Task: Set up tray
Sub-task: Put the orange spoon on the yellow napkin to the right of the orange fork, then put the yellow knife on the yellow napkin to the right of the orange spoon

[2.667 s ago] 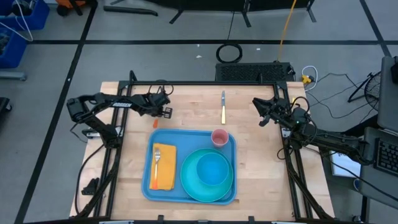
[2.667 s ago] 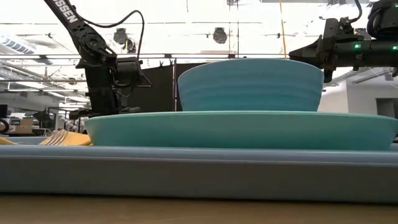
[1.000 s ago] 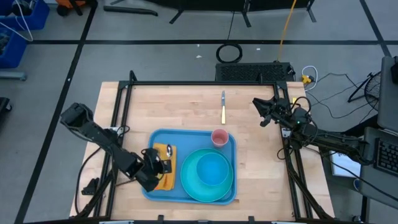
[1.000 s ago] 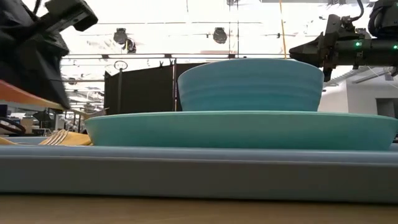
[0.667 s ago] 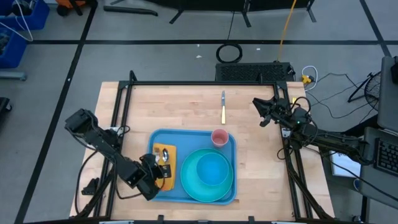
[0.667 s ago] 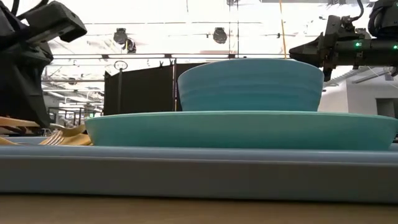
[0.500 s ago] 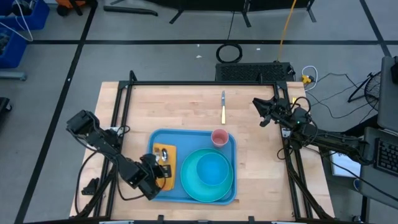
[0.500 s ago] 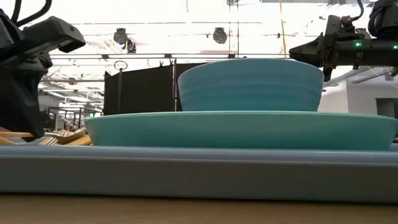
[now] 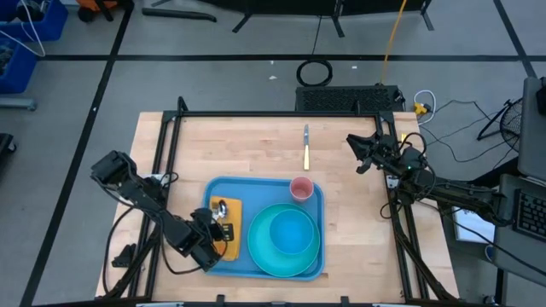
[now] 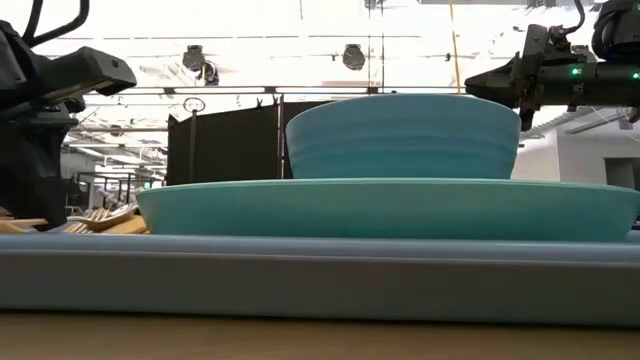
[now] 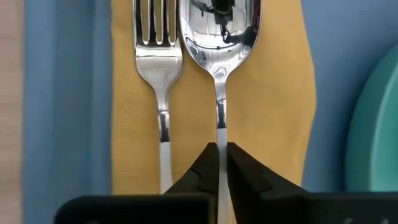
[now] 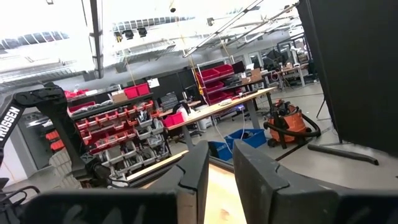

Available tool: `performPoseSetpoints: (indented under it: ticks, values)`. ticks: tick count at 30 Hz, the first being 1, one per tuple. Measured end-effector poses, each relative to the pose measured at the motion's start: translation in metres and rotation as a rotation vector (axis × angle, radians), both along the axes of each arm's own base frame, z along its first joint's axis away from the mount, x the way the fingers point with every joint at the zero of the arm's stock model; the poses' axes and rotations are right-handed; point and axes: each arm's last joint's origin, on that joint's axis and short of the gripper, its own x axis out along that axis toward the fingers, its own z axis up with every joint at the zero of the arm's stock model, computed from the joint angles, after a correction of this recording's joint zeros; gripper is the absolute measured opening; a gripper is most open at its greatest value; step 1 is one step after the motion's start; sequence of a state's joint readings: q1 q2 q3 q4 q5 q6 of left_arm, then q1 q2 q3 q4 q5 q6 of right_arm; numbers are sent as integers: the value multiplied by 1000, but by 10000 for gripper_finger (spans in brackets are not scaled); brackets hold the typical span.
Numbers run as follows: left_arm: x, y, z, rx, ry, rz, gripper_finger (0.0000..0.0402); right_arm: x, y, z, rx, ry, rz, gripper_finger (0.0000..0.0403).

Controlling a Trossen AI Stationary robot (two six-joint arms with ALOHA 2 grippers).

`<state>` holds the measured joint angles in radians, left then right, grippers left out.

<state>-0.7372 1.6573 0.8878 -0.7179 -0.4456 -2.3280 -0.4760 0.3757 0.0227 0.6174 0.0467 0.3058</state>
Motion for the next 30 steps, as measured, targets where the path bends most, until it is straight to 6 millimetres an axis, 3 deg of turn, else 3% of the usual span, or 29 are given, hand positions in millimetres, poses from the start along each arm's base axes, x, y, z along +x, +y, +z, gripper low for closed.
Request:
performPoseSetpoints:
  ticks: [8, 15, 19, 24, 27, 30]
  values:
    - [0, 0, -3, -15, 15, -48, 87, 0, 0, 0, 0, 0, 0, 63]
    - [2, 4, 5, 22, -30, -65, 123, 0, 0, 0, 14, -7, 4, 63]
    - [7, 15, 38, 167, -159, -144, 127, 0, 0, 0, 14, -7, 4, 63]
    - [8, 45, 82, 287, -207, -220, 128, 2, -1, -6, 68, 37, 9, 63]
    - [6, 67, 104, 422, -228, -262, 128, 7, -3, -23, 188, 223, 6, 63]
    - [3, 90, 121, 565, -212, -277, 129, 18, -9, 6, 214, 355, -10, 63]
